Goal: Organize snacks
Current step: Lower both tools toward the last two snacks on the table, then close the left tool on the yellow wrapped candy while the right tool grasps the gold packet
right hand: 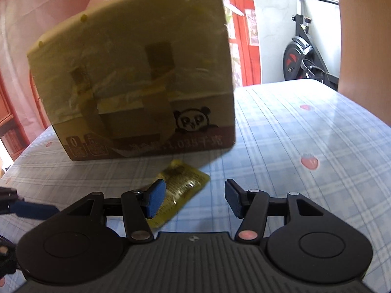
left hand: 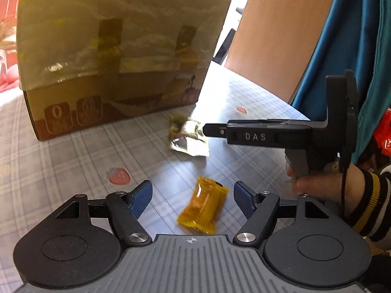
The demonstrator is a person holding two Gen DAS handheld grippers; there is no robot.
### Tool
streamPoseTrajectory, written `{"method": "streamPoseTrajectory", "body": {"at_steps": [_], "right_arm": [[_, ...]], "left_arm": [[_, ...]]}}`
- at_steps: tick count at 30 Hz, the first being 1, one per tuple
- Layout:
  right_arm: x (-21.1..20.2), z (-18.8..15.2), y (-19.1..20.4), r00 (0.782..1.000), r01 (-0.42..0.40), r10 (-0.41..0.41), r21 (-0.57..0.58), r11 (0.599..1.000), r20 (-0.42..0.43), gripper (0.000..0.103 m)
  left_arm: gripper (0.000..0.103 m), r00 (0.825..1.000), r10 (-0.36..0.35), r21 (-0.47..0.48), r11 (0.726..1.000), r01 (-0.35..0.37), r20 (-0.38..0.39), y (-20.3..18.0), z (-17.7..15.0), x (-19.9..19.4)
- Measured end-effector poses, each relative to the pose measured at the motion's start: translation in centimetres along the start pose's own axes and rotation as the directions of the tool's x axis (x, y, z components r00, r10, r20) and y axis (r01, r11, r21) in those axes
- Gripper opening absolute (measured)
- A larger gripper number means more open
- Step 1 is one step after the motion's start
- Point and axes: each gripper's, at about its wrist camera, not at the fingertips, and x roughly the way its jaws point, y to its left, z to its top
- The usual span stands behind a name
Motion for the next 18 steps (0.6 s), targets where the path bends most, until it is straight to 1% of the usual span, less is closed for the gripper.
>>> {"method": "streamPoseTrajectory", "body": {"at_steps": [2,6,8,9,10,11,13,16,18], "right_arm": [[-0.1,-0.1,-0.2,1.000,-0.001,0.001,0.011,1.000,0.004,0.057],[-0.1,-0.1,0.0,1.000,-0.004,0.004,0.007,1.000,0.003,0.057],[-0.2,-0.1,0.0,1.000,-0.007,0.007,0.004,1.000,0.005,0.057],[-0.1,-0.1,0.1,1.000,-0.008,0.008,0.003,1.000,0.003,0.057],[-0.1,-0.1,0.1,1.000,-0.009,0.009,0.001,1.000,0.001,0.057],[-0.1,-0.2,0.3,1.000,-0.009,0.009,-0.001,1.000,0.000,0.057],[0.0,-0.1,0.3,1.000,-0.012,0.012,-0.005,1.000,-0.003,0.057],[0.2,-0.1,0.4,1.000,-0.017,0.017,-0.013,1.000,-0.012,0.057],[0.3,0.0,0.5,1.000,-0.019,0.019,-0.016,1.000,-0.023,0.057]], "left_arm": [[0.076,1.000,0.000,0.009,1.000,0.000,-0.015,-0.3,-0.4,0.4],[0.074,0.998,0.028,0.065,0.998,-0.025,-0.047,-1.3,-0.9,1.4],[0.066,0.997,0.044,0.082,0.996,-0.039,-0.064,-1.6,-1.1,1.9],[0.054,0.996,0.055,0.088,0.995,-0.049,-0.070,-1.7,-1.2,2.2],[0.042,0.996,0.071,0.102,0.993,-0.065,-0.056,-1.8,-1.3,2.1],[0.042,0.996,0.076,0.103,0.992,-0.070,-0.053,-1.7,-1.3,2.1],[0.042,0.995,0.091,0.074,0.993,-0.088,-0.046,-1.1,-1.3,1.9],[0.042,0.989,0.143,0.029,0.989,-0.142,-0.036,0.1,-1.1,1.3],[0.042,0.982,0.185,-0.009,0.983,-0.186,-0.032,1.2,-1.1,0.8]]}}
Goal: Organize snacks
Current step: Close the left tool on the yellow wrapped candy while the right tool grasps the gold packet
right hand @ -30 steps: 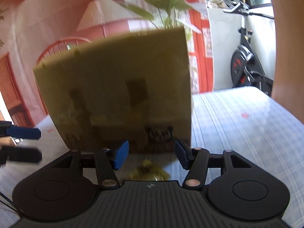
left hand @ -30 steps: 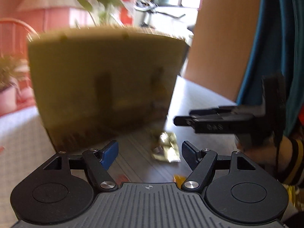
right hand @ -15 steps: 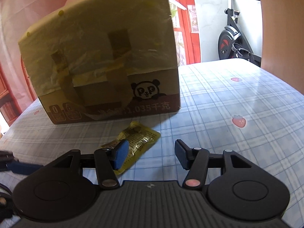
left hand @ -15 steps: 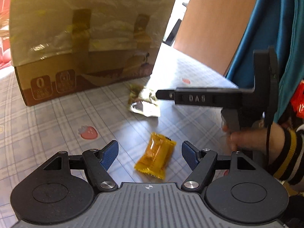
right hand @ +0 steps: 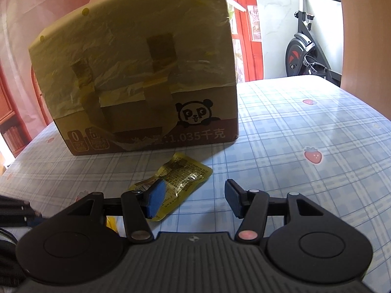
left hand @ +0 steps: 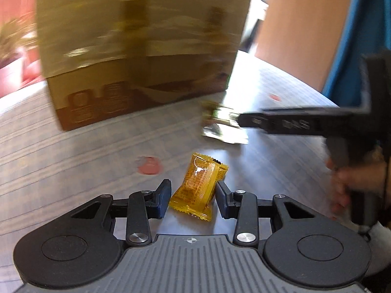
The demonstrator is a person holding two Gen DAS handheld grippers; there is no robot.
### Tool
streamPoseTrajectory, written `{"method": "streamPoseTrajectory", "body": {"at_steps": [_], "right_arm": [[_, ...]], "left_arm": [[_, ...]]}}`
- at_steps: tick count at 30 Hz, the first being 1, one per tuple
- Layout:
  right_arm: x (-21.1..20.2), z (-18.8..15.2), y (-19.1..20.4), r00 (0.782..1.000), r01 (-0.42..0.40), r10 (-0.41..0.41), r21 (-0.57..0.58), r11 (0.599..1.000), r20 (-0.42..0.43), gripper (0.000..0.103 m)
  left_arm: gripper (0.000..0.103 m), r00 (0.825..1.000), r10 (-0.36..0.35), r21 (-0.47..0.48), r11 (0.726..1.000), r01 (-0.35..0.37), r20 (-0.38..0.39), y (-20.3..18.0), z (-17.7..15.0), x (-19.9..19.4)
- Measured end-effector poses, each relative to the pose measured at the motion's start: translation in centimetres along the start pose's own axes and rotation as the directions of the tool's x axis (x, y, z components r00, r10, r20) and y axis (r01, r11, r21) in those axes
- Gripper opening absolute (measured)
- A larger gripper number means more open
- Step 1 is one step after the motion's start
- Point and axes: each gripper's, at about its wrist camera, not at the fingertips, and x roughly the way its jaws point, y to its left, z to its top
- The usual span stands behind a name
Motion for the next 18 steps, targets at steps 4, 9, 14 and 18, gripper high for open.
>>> {"method": "streamPoseTrajectory", "body": {"at_steps": [4,9,14,18], "right_arm": [[0.3,0.2,0.2,1.000,0.003,-0.003,0.002,1.000,-0.030,0.060],[1.0,0.7,0.8,0.997,-0.011,0.011,0.007,1.000,-0.078,0.066],[2.0,1.6,2.1,0.993,-0.026,0.027,0.011,1.000,-0.119,0.073],[3.3,2.2,3.1,0.990,0.009,-0.007,0.014,1.000,-0.140,0.074]], "left_arm": [[0.042,0.996,0.089,-0.089,0.992,-0.088,0.011,2.5,0.1,-0.6],[0.042,0.989,0.142,-0.179,0.975,-0.135,0.029,5.0,0.0,-1.2],[0.042,0.988,0.145,-0.198,0.971,-0.131,0.057,5.1,-0.5,-1.6],[0.042,0.986,0.142,-0.214,0.969,-0.121,0.085,5.4,-0.9,-1.5]]}}
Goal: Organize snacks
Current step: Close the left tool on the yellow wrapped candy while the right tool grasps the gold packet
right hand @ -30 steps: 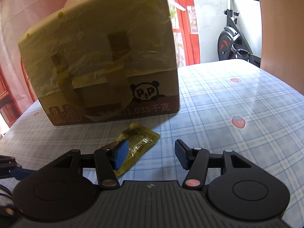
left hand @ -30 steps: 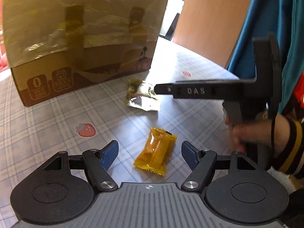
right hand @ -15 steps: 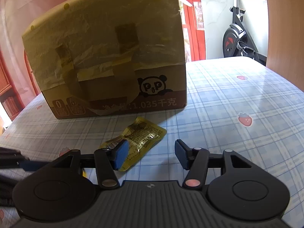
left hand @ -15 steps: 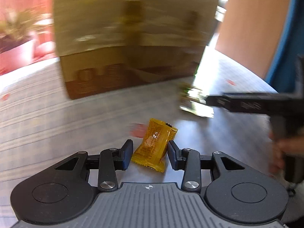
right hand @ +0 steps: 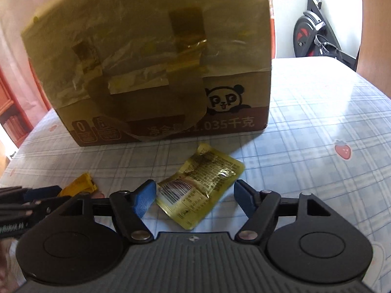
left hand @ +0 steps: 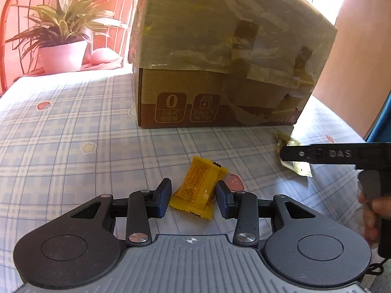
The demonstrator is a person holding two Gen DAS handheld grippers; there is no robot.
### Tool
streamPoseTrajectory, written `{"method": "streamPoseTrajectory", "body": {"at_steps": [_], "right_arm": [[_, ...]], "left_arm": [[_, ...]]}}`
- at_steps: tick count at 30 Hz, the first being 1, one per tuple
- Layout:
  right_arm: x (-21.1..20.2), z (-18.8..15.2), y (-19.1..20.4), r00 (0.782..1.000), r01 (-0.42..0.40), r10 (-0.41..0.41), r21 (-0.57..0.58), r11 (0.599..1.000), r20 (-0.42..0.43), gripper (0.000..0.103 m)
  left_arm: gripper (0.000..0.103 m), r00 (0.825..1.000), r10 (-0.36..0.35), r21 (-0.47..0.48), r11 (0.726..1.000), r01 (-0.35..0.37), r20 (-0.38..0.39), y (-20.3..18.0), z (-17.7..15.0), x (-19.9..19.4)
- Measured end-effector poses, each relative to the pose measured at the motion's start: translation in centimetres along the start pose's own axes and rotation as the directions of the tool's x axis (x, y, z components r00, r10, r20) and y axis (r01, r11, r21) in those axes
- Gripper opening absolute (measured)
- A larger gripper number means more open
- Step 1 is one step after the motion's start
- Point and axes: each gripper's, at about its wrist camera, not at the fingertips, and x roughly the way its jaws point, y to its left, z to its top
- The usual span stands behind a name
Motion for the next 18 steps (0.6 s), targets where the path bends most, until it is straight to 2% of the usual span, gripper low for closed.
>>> {"method": "streamPoseTrajectory", "body": {"at_steps": [4,10,18], "right_arm": [[1.3,0.8,1.1,0.999,0.039,-0.040,-0.027,0.999,-0.007,0.076],[2.8,0.7,3.1,0.994,0.108,-0.108,-0.148,0.983,0.011,0.076],[2.4,-0.1,2.9,0.995,0.097,-0.092,-0.141,0.985,0.044,0.074]], "left_arm": [[0.042,1.000,-0.015,-0.018,1.000,0.016,0.024,0.3,-0.4,-0.2],[0.042,0.998,-0.034,-0.042,0.998,0.035,0.043,0.6,-0.6,-0.4],[0.043,0.998,-0.033,-0.047,0.998,0.036,0.055,0.6,-0.7,-0.3]]}}
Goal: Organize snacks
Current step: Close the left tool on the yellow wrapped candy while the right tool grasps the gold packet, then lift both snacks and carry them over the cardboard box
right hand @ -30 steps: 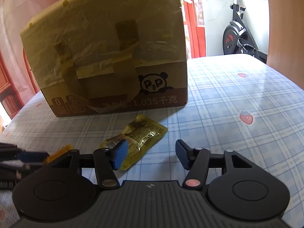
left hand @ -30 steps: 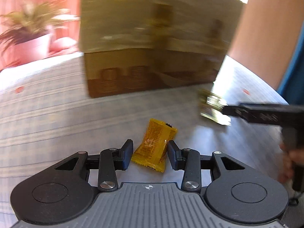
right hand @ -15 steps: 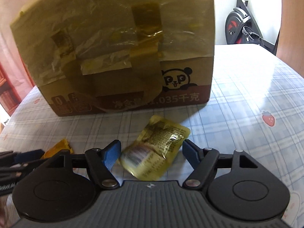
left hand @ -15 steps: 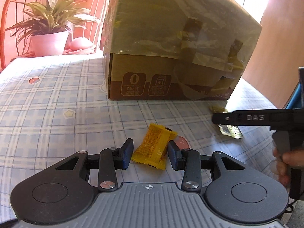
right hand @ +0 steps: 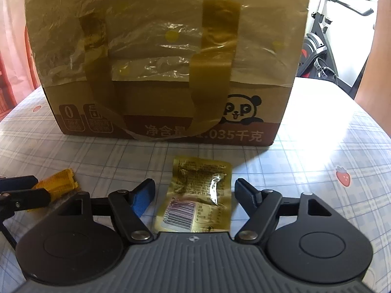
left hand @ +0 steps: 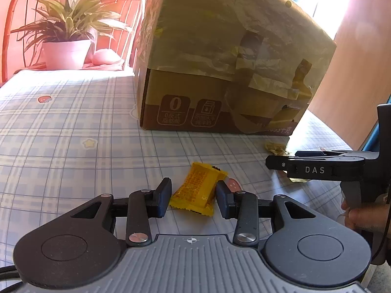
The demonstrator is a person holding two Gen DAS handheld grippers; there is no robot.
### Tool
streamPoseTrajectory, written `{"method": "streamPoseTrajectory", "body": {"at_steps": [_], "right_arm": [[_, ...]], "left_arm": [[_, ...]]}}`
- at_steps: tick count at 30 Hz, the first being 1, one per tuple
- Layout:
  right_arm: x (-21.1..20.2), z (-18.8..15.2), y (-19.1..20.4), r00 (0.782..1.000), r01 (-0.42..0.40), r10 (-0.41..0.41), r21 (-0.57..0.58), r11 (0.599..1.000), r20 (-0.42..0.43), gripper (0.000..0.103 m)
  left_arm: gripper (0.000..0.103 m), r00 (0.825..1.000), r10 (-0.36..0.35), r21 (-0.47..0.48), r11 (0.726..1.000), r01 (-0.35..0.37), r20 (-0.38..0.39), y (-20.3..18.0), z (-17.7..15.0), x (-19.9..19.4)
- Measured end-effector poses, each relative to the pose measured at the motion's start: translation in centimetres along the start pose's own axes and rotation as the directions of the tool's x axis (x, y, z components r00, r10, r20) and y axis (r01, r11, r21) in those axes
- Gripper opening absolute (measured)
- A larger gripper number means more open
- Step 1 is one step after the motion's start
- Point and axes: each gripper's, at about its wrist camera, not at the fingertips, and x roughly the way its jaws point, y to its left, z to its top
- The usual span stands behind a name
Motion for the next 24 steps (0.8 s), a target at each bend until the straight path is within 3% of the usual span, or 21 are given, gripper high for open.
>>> {"method": "streamPoseTrajectory", "body": {"at_steps": [6,10,16,20,24], "right_arm": [[0.2,-0.1,-0.8,1.000,0.017,-0.017,0.013,1.000,0.014,0.073],[-0.3,-0.6,-1.3,0.999,0.022,-0.023,0.028,0.999,0.032,0.060],[-1.4,-1.3,-1.5,0.998,-0.029,0.026,0.030,0.999,0.065,0.054],[-2.2,-1.7,-1.1,0.994,-0.028,0.028,-0.005,1.000,0.104,0.045],[-2.2,-1.8,-0.9,0.992,-0.035,0.036,-0.009,0.999,0.123,0.042]], "left_arm": [[0.043,1.000,0.005,0.011,1.000,-0.005,0.005,-0.1,-0.1,0.0],[0.043,1.000,0.004,0.010,1.000,-0.004,0.008,0.0,-0.1,-0.1],[0.043,1.000,-0.001,0.007,1.000,0.001,0.012,0.1,-0.2,-0.1],[0.043,1.000,-0.001,0.007,1.000,0.001,0.013,0.1,-0.2,-0.1],[0.043,1.000,-0.001,0.007,1.000,0.001,0.013,0.1,-0.2,-0.1]]}}
